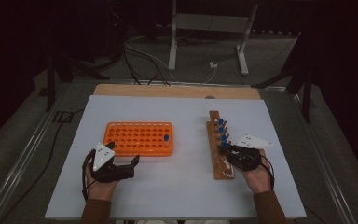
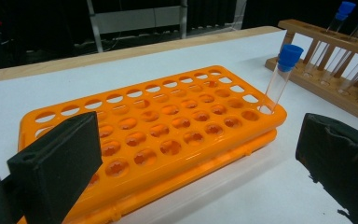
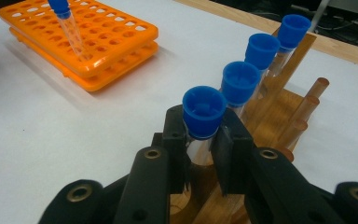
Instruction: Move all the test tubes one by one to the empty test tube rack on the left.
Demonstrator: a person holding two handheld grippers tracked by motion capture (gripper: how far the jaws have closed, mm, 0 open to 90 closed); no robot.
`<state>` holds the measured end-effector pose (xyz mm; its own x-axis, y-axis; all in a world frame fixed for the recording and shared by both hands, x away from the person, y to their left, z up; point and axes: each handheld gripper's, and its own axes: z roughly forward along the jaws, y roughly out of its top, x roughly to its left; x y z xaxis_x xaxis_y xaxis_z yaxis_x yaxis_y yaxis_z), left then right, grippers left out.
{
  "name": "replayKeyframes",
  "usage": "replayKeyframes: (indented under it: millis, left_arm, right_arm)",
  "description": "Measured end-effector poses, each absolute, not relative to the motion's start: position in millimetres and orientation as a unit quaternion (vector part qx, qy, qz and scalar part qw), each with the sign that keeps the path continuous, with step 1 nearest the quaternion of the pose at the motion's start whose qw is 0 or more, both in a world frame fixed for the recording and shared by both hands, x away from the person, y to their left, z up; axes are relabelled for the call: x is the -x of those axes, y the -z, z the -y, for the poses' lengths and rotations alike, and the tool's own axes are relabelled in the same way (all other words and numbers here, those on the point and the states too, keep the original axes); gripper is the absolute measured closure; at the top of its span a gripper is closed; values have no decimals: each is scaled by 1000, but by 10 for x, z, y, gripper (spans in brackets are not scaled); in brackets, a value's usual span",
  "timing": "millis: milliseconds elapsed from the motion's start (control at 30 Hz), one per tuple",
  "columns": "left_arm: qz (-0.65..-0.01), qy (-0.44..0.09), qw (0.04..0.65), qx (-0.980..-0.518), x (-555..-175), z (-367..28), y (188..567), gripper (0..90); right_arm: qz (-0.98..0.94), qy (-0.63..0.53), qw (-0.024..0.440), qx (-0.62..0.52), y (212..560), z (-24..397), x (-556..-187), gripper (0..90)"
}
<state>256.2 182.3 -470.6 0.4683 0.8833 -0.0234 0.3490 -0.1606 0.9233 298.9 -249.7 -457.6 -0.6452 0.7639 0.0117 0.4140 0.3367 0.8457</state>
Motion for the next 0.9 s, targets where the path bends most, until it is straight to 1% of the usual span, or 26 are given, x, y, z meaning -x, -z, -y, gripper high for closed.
replayKeyframes:
  millis: [367,900]
  left_arm:
    - [-434,-278,487,-705,-2546,-1823,4650,13]
    - [-411,-266,513,-705,-2586,-1684,4462,12]
  right_arm:
    - [-788,-443,199,-379,4474,2511,-2973,766]
    - [-783,-452,205,-375,4157,2588,-2958,768]
